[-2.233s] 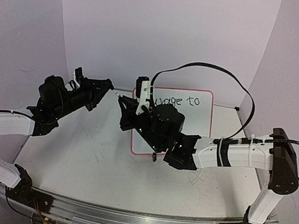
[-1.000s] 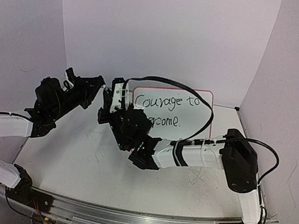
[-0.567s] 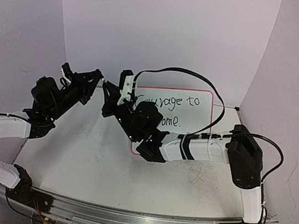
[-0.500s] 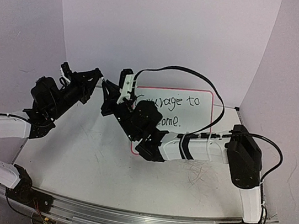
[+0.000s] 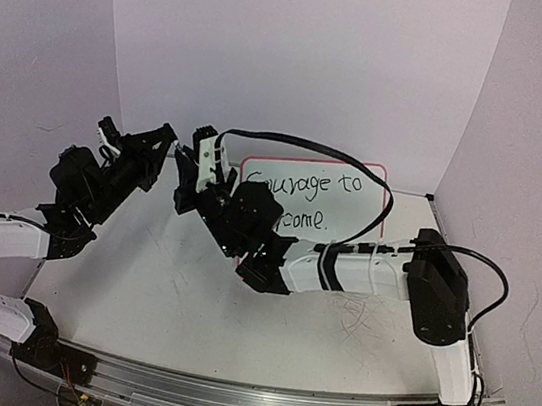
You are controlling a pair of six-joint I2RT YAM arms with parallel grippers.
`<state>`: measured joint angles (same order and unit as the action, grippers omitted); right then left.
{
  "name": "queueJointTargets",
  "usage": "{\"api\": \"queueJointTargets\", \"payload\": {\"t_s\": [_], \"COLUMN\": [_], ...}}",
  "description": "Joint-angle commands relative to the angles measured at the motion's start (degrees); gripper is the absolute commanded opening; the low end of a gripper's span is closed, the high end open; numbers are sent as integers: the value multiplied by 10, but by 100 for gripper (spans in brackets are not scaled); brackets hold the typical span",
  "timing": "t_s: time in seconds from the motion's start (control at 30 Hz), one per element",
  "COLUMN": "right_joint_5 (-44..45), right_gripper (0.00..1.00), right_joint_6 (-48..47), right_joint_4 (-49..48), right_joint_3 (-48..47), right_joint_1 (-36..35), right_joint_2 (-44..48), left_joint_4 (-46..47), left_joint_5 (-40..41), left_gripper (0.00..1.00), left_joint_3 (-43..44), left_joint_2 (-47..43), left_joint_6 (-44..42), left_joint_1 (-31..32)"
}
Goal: Write a sentence on the whiteboard
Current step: Insert the whiteboard marker without the cap into the pen cap, then put down the whiteboard marker at the center of the board.
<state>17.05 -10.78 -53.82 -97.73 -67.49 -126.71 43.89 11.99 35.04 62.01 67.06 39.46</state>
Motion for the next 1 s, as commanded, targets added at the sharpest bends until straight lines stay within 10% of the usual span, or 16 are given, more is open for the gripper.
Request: {"api": "queueJointTargets", "payload": {"t_s": [0.0,0.17,0.43,0.97], "right_joint_5": [-6,-7,44,307], "right_gripper": [44,98,98,98], "right_joint_6": [35,112,134,85], "right_joint_4": [91,199,359,573], "right_joint_3": [70,148,312,289], "right_joint_1": [21,20,18,31], "right_joint_2": [91,176,427,679], "left_joint_4": [-116,-196,-501,-561], "left_joint_5": [-90,-105,-73,-63], "left_gripper": [0,0,0,16], "left_joint_3": [20,41,128,127], "left_joint_2": [-24,-26,89,269], "left_joint_6": [-47,-42,-241,-330], "left_joint_1": [27,-59,-99,-99]}}
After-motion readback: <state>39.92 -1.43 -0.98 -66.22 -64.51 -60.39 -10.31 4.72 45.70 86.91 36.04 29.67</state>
